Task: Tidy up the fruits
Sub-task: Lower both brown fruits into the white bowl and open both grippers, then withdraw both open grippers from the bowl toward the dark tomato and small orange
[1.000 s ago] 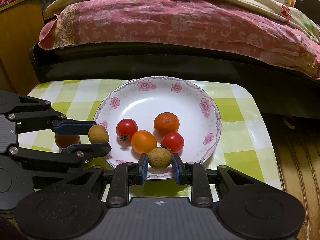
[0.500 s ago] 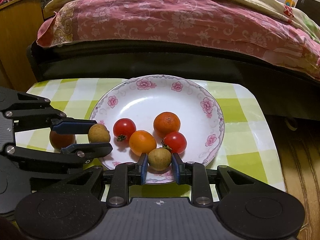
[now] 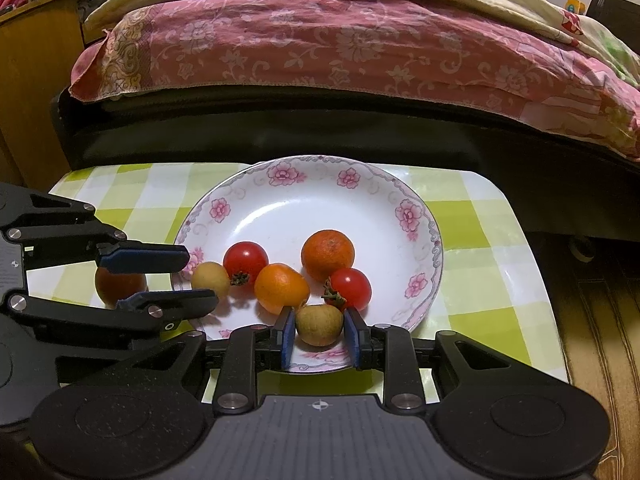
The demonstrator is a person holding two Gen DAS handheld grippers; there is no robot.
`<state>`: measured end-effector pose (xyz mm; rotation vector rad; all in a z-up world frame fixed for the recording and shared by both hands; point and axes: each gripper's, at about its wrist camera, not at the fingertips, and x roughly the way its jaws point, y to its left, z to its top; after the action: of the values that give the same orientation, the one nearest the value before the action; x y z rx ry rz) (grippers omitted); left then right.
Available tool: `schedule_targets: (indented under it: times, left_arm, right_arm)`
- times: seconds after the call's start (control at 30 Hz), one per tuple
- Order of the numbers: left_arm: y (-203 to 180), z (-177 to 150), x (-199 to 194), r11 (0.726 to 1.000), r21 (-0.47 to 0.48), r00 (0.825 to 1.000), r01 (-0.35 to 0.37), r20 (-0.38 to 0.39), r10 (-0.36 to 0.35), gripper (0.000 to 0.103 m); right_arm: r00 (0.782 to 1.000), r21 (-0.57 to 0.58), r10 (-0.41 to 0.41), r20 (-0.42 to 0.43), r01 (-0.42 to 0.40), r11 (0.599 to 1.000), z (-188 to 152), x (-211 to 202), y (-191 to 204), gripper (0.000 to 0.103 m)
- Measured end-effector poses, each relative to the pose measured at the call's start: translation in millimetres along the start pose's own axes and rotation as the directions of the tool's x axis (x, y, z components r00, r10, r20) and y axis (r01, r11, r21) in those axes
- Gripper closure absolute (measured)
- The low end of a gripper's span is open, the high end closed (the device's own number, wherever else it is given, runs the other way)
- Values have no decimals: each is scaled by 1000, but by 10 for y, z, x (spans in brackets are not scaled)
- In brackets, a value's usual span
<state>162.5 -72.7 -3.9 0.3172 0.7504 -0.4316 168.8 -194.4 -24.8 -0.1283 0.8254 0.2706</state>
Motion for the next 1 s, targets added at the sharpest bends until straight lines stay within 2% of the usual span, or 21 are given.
schedule_targets:
  times: [1.0]
  left_arm:
    - [345,-31,-265,996,-81,999,-41,25,43,67]
  right_arm:
    - [997,84,-8,79,1,996,101,-206,-185,79]
